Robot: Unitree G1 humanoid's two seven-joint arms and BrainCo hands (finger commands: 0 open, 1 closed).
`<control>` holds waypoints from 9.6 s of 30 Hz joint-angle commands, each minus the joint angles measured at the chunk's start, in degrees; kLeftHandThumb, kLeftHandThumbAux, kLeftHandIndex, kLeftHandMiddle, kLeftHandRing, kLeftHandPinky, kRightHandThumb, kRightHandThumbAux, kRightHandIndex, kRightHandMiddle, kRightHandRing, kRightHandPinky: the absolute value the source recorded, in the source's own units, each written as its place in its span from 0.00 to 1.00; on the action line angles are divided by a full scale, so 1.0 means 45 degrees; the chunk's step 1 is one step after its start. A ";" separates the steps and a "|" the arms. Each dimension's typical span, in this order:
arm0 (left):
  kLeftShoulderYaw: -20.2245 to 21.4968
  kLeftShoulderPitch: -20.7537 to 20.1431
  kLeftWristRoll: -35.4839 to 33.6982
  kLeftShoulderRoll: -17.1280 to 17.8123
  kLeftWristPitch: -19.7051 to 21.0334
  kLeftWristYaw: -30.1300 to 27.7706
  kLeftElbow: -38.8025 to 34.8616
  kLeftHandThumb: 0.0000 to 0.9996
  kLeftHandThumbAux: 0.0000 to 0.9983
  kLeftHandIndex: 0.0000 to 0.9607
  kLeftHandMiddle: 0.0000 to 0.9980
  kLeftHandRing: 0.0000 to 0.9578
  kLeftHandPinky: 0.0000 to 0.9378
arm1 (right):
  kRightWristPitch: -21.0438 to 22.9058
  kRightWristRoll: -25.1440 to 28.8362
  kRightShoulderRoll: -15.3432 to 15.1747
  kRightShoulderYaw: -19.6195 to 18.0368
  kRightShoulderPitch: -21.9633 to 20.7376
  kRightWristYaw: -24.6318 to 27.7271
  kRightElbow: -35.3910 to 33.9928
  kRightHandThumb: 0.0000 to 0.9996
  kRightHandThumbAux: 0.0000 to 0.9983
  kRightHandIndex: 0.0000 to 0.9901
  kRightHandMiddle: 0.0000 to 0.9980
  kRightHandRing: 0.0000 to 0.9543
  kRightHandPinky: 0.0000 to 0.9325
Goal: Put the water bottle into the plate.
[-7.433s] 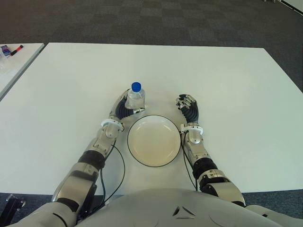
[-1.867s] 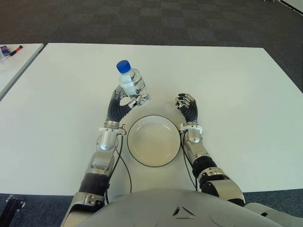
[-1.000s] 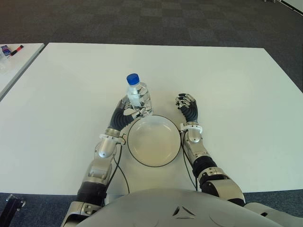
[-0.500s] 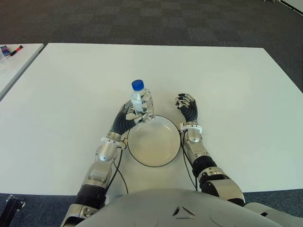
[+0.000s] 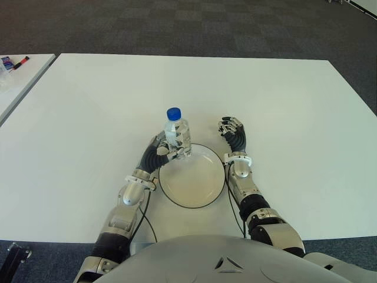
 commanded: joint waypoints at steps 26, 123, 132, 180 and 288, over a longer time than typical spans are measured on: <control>-0.0217 -0.0062 0.0504 0.0490 -0.1238 -0.0054 0.1270 0.95 0.65 0.38 0.52 0.59 0.73 | 0.0473 -0.0039 -0.0003 0.0015 0.0300 -0.0060 0.0280 0.94 0.67 0.36 0.48 0.56 0.60; -0.0877 0.0379 0.2788 0.1348 -0.1945 0.1666 0.1221 0.71 0.56 0.15 0.26 0.31 0.38 | 0.0408 -0.0050 -0.0081 0.0041 -0.0004 -0.0114 0.0842 0.94 0.67 0.36 0.48 0.56 0.61; -0.0878 0.0282 0.3068 0.1456 -0.1844 0.1843 0.1354 0.68 0.56 0.14 0.25 0.31 0.39 | 0.0414 -0.0032 -0.0042 0.0044 -0.0044 -0.0124 0.0921 0.94 0.67 0.36 0.48 0.56 0.59; -0.1332 -0.0594 0.6158 0.2222 -0.2662 0.6301 0.2417 0.66 0.47 0.12 0.18 0.21 0.29 | -0.0042 0.0052 0.0105 -0.0008 -0.0304 -0.0154 0.1517 0.94 0.67 0.36 0.49 0.55 0.59; -0.2565 -0.1679 0.8783 0.3684 -0.1526 0.9599 0.3086 0.45 0.30 0.00 0.00 0.01 0.02 | -0.0060 -0.0139 0.0133 0.0128 -0.0495 -0.0523 0.1843 0.94 0.67 0.35 0.49 0.56 0.65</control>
